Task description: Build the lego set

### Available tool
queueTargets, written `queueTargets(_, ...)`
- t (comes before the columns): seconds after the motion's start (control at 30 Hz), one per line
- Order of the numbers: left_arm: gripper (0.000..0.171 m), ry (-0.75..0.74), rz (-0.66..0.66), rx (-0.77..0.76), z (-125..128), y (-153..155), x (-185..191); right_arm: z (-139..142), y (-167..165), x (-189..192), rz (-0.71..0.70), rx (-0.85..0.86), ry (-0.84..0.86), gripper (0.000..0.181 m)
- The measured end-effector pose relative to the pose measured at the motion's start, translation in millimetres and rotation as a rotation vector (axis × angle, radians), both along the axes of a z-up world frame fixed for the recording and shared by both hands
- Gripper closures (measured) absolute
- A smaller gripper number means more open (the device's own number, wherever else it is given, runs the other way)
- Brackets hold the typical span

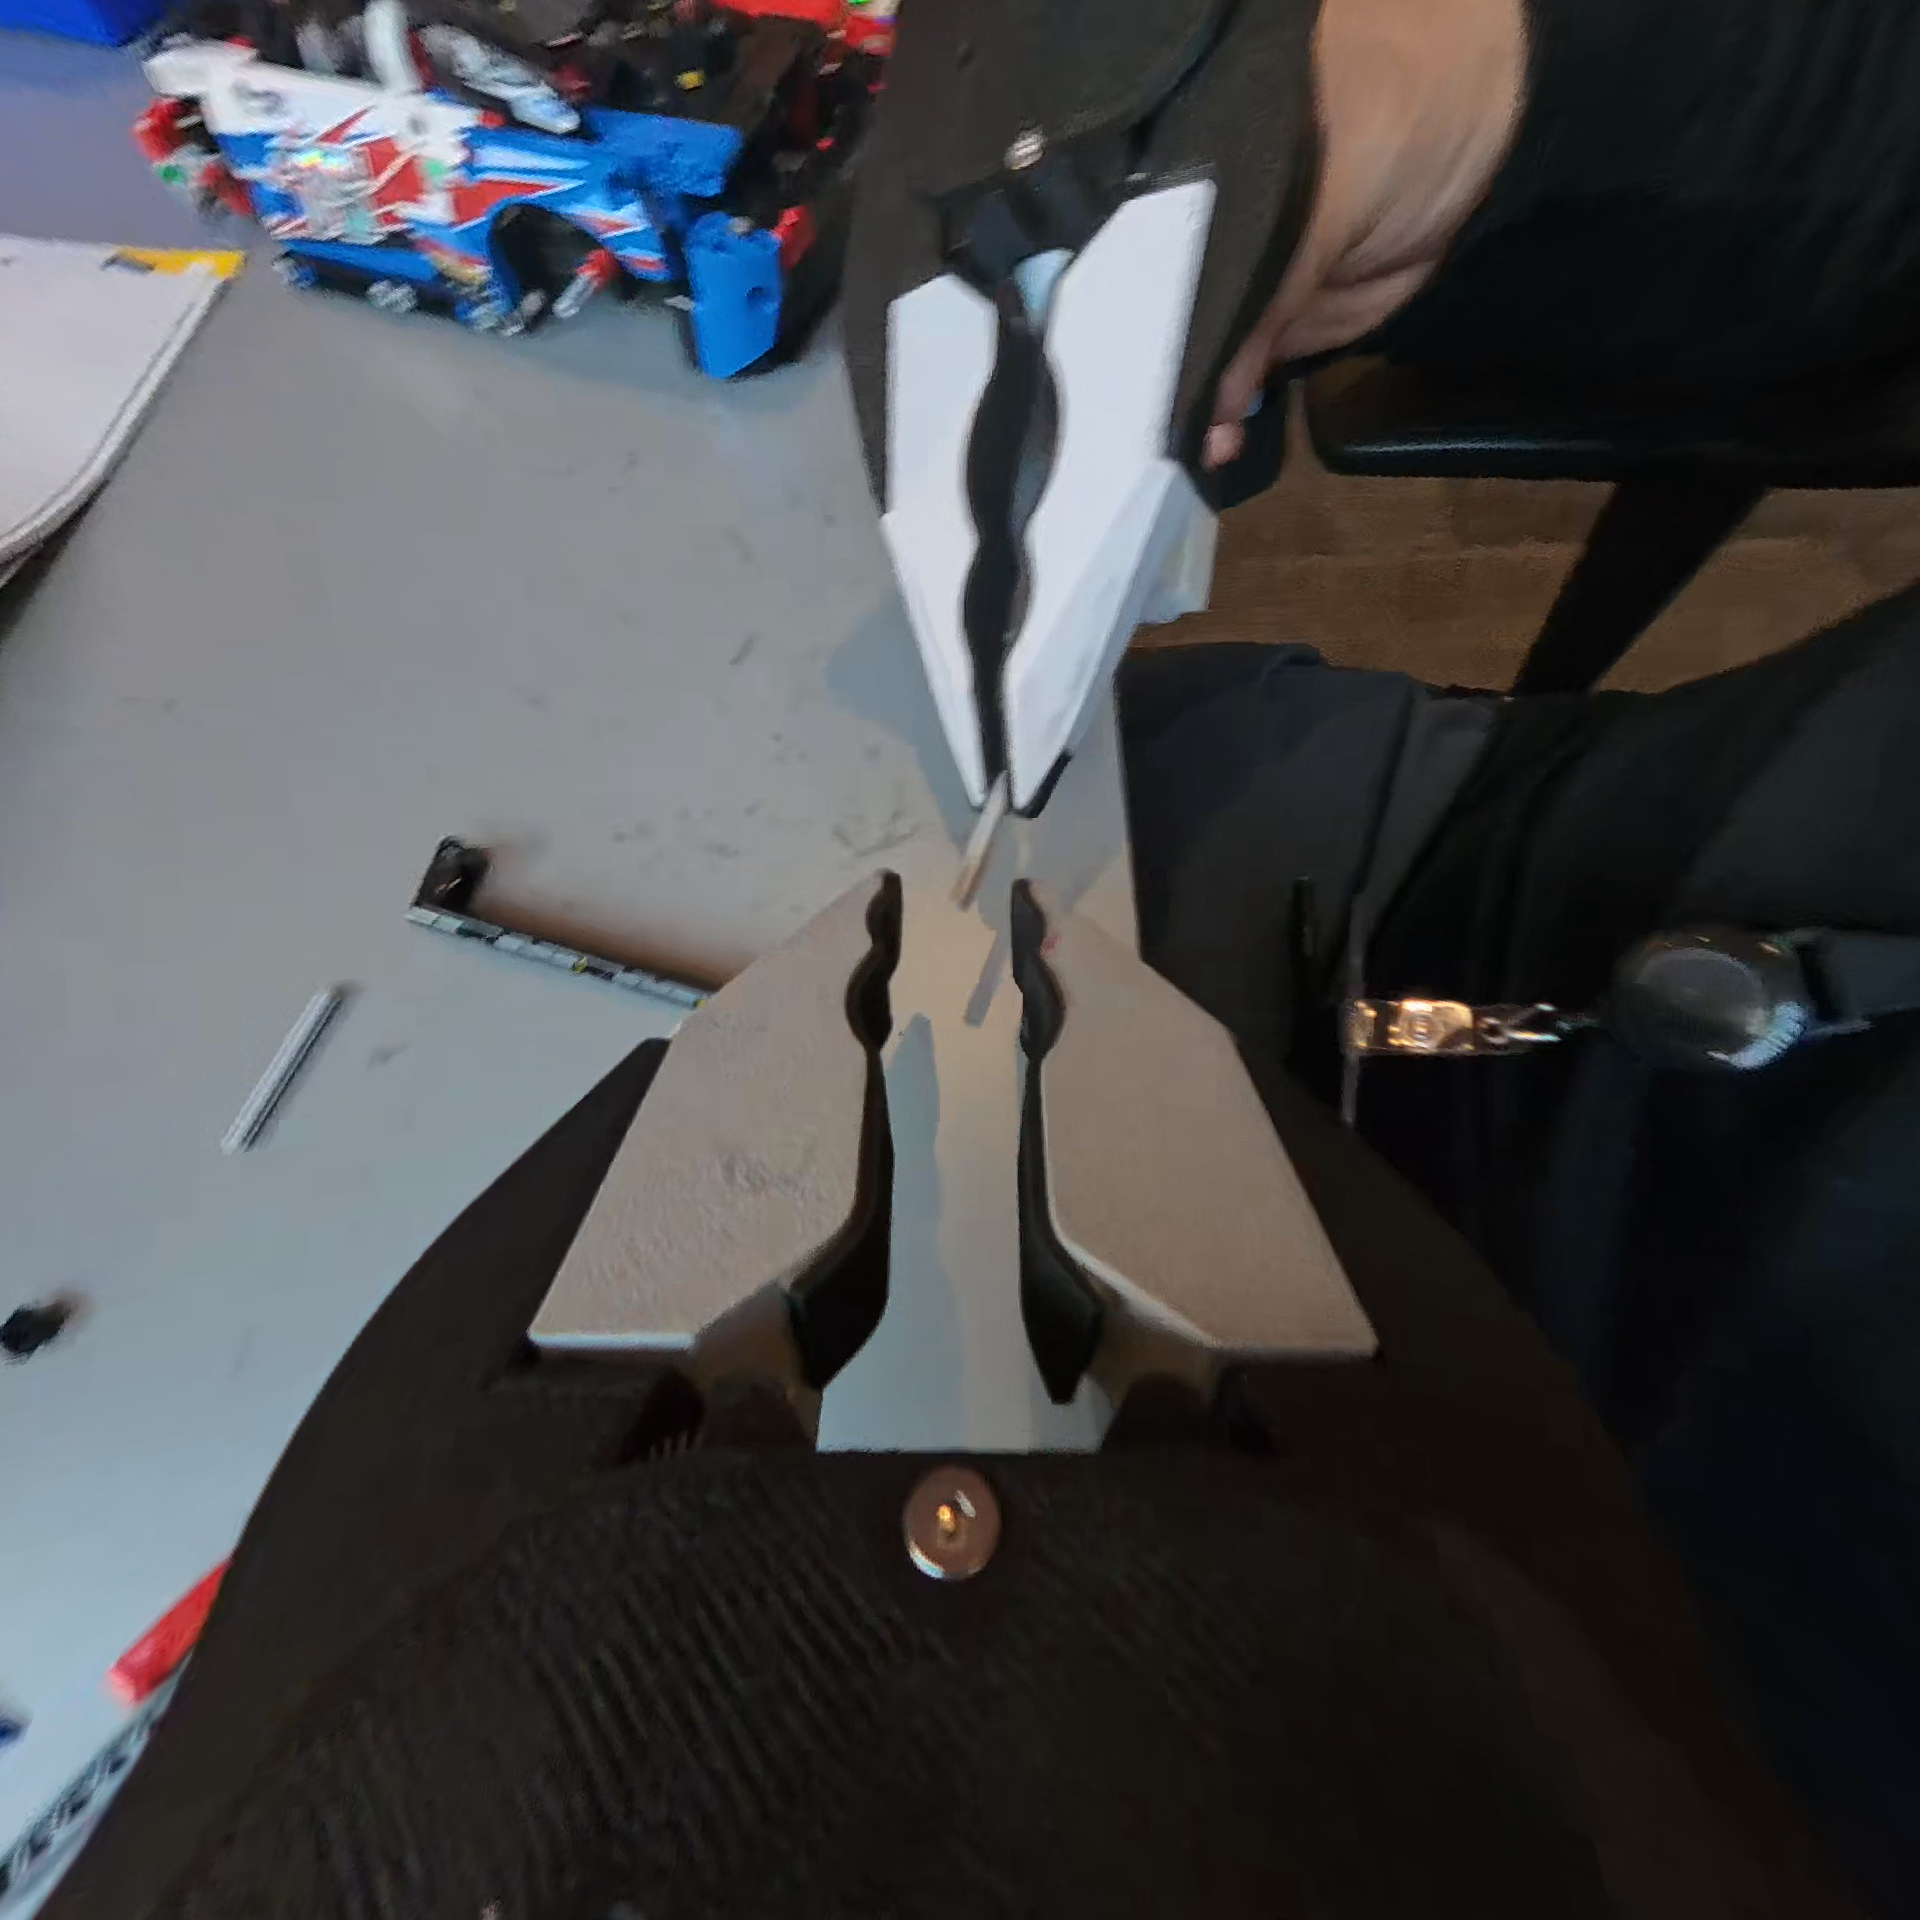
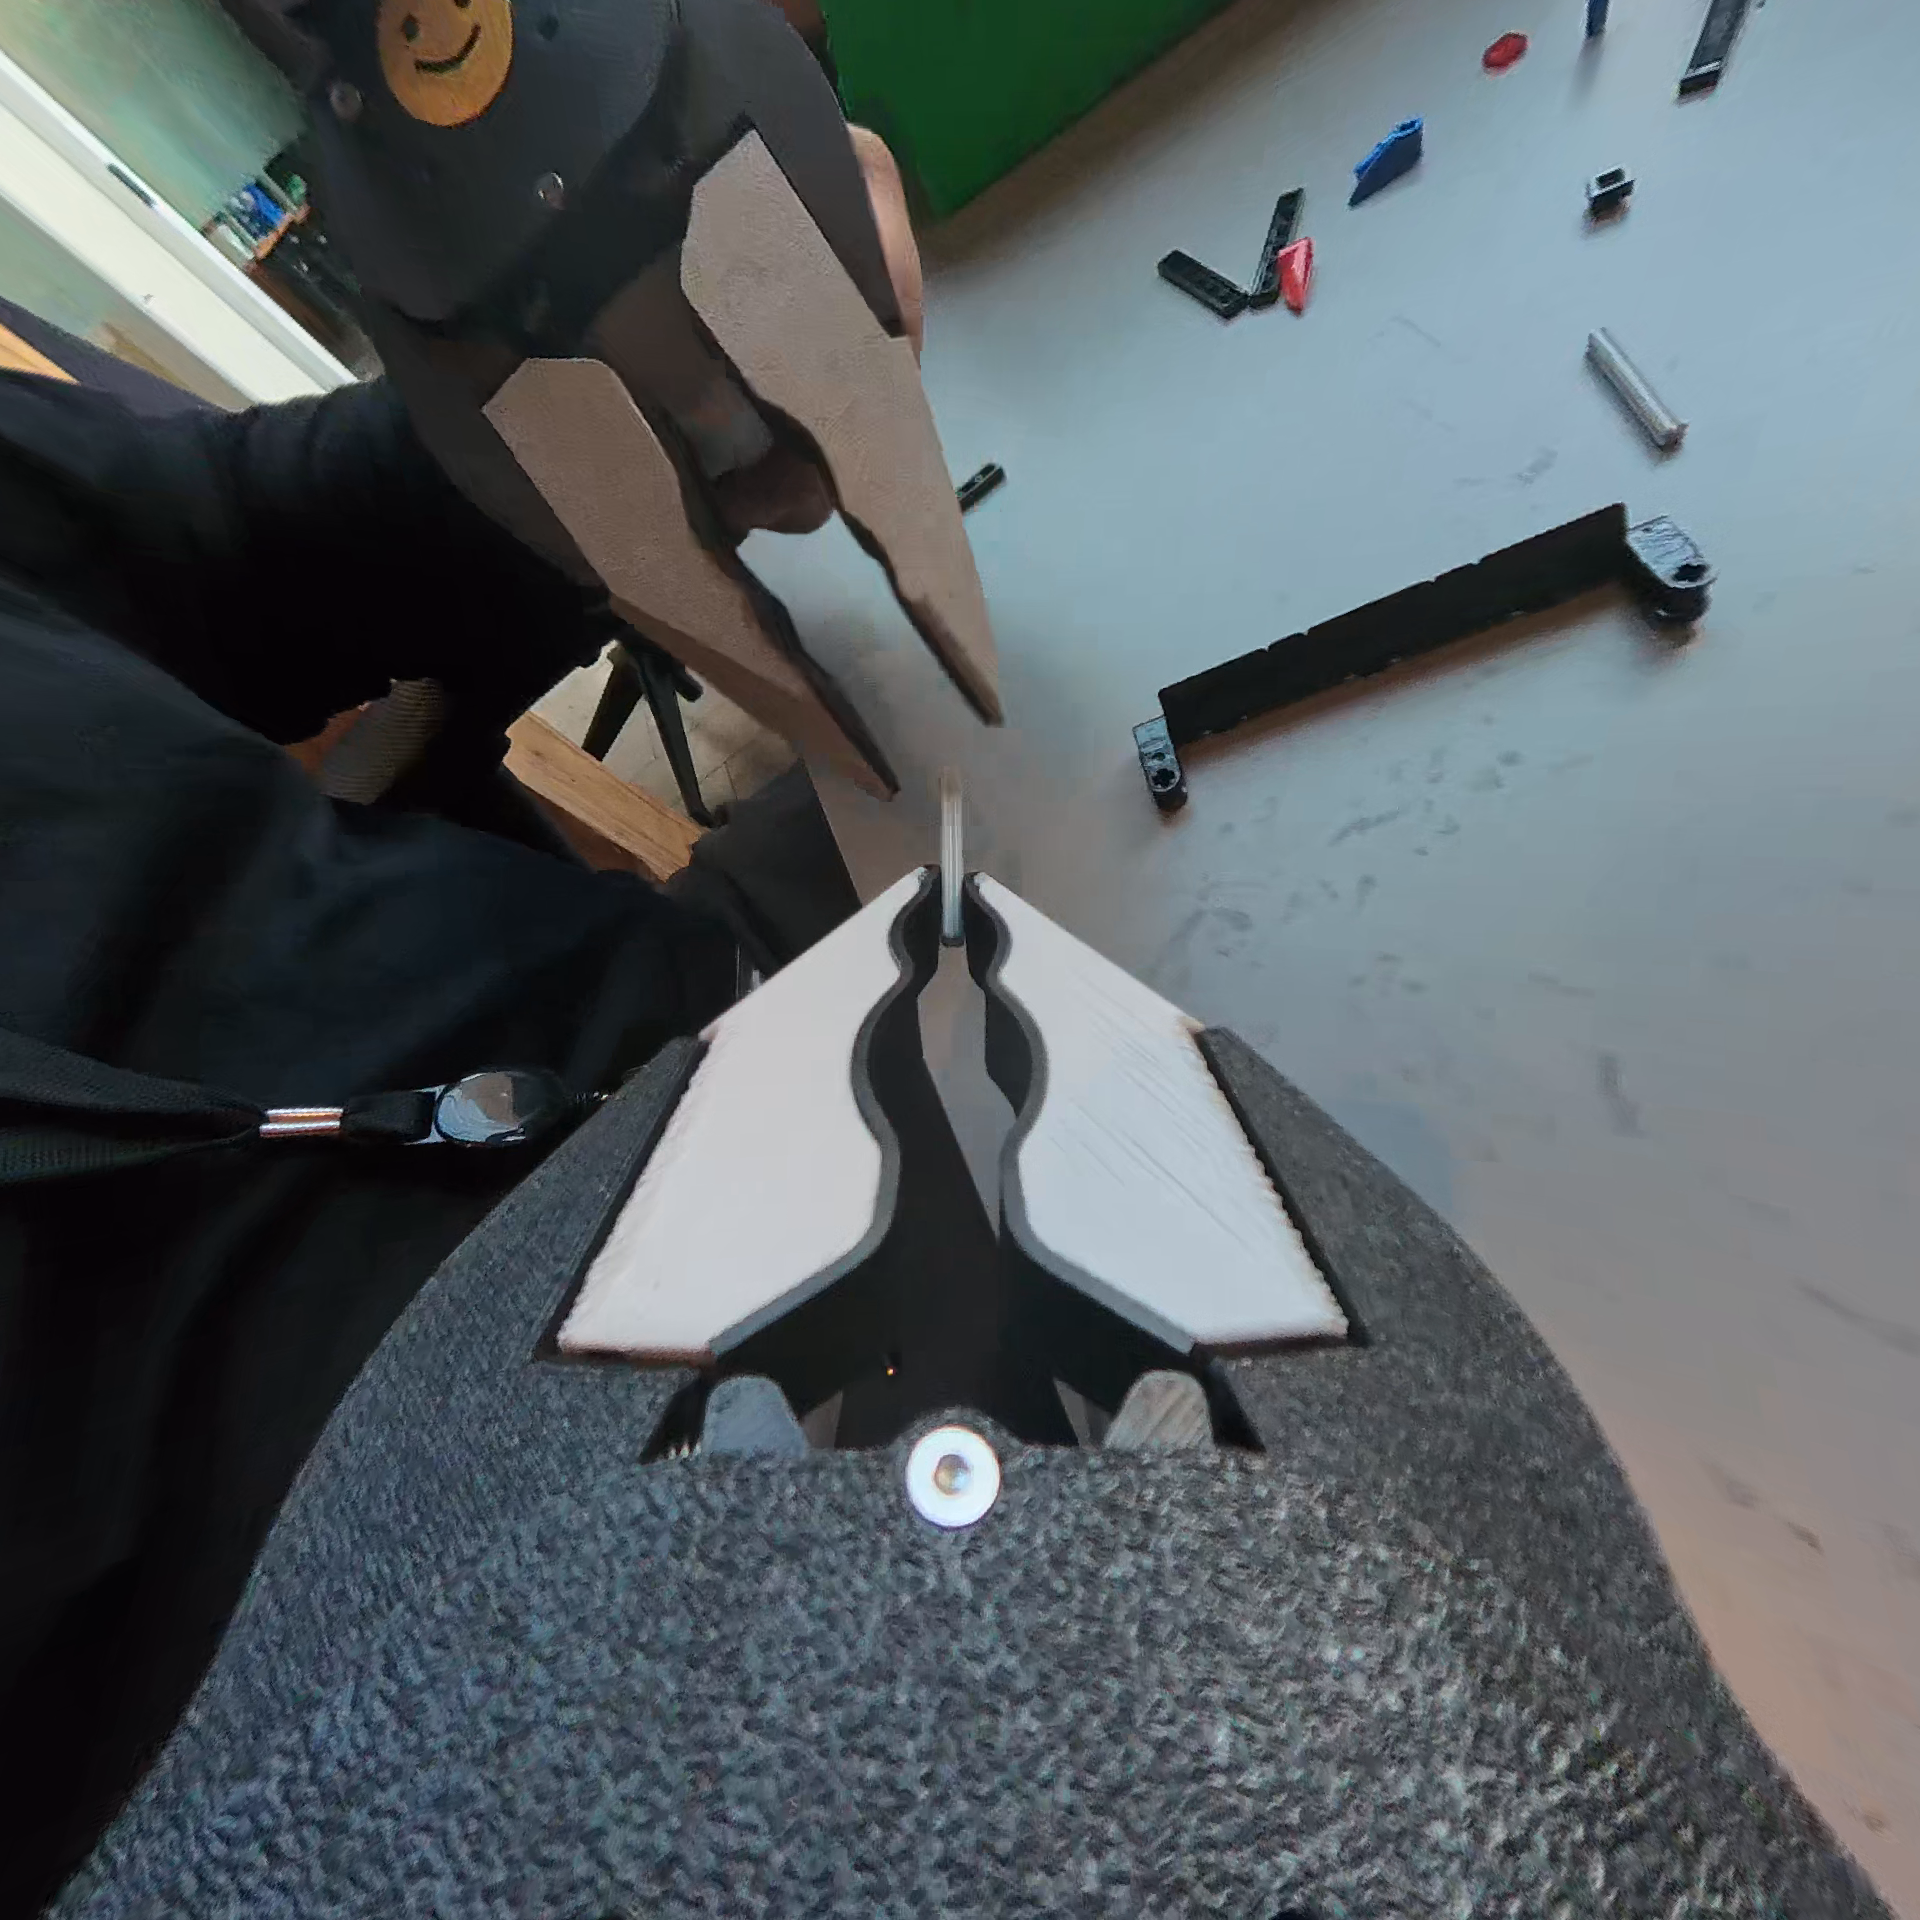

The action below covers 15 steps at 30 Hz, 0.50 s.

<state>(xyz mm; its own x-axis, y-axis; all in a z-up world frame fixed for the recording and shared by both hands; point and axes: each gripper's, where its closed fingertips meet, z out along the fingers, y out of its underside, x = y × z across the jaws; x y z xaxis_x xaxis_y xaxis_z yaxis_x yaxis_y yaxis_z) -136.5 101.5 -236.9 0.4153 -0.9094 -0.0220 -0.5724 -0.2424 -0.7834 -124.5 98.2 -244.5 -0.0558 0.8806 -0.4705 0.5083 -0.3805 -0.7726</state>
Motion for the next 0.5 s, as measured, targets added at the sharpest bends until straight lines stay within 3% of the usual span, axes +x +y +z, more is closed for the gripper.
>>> queueTargets(0.2,0.166,0.051,-0.114,0.098,-2,-7,13,7,-6,1,0.028,-0.081,0.046,0.178)
queueTargets(0.37,0.161,0.058,-0.121,0.122,-2,-7,13,11,-8,1,0.045,-0.103,0.07,0.178)
queueTargets(0.5,0.169,0.05,-0.127,0.146,1,-7,11,13,-10,1,0.053,-0.131,0.087,0.178)
